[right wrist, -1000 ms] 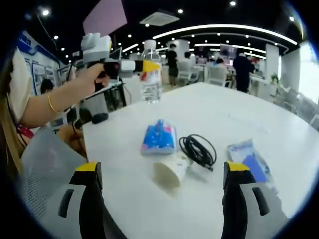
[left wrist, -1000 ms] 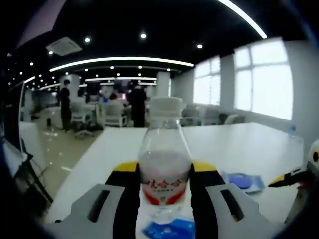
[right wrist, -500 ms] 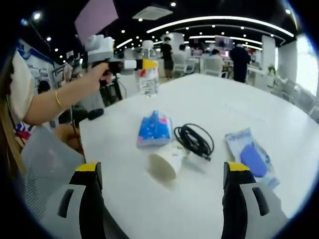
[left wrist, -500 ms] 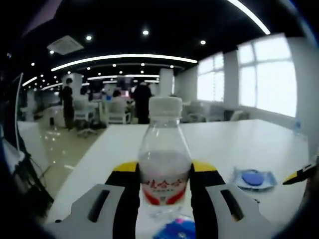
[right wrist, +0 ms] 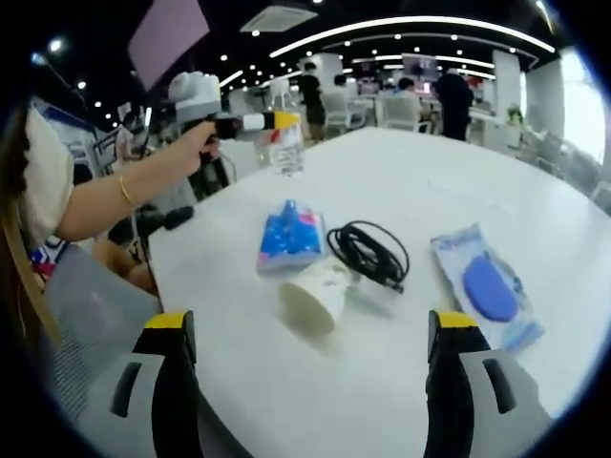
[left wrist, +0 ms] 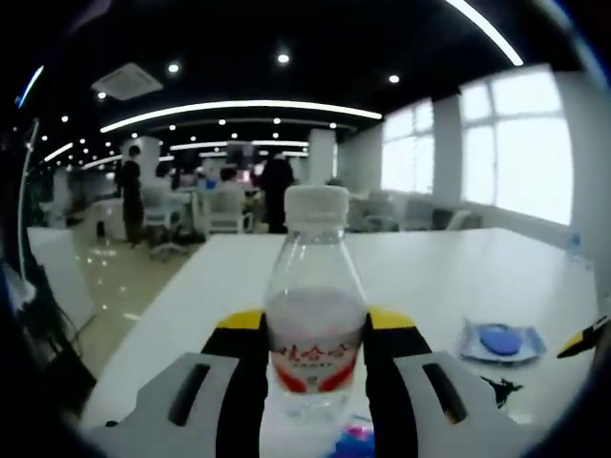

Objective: Arrange the tabletop items into an orderly group along one side of the table until the central work area is clear of visible clutter.

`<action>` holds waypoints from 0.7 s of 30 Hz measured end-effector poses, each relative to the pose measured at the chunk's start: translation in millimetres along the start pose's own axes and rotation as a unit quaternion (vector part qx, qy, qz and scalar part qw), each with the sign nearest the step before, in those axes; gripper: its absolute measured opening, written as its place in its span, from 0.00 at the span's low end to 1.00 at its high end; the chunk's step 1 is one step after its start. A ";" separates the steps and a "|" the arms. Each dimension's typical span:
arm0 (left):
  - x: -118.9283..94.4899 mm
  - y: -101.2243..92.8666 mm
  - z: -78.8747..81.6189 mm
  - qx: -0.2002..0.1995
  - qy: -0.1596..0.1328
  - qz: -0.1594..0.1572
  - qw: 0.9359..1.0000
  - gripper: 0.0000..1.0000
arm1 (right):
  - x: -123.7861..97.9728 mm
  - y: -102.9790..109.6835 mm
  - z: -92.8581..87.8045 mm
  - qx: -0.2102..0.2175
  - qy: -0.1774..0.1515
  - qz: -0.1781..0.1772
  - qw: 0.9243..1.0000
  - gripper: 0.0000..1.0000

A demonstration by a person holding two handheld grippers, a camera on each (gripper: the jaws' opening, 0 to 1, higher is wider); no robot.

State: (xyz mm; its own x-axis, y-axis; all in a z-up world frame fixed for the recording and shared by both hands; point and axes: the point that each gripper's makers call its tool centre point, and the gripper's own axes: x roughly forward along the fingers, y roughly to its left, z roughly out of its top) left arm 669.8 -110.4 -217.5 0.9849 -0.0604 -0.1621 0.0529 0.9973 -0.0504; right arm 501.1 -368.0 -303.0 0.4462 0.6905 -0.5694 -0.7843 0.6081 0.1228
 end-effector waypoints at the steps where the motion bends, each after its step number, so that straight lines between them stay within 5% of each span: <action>1: 1.5 1.3 -1.8 -0.001 0.000 0.001 1.000 0.35 | 0.4 -1.1 -1.1 0.003 0.002 -0.002 1.000 1.00; 21: 44.4 19.5 -28.3 0.013 -0.018 0.016 1.000 0.35 | 12.1 6.0 -10.1 0.027 0.023 0.025 0.999 0.99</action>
State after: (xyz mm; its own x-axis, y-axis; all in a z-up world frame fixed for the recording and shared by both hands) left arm 709.8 -94.7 -253.6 0.9914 -0.0270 -0.1282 0.0246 0.9995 -0.0202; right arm 497.4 -360.0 -317.3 0.3861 0.7024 -0.5980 -0.7804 0.5944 0.1943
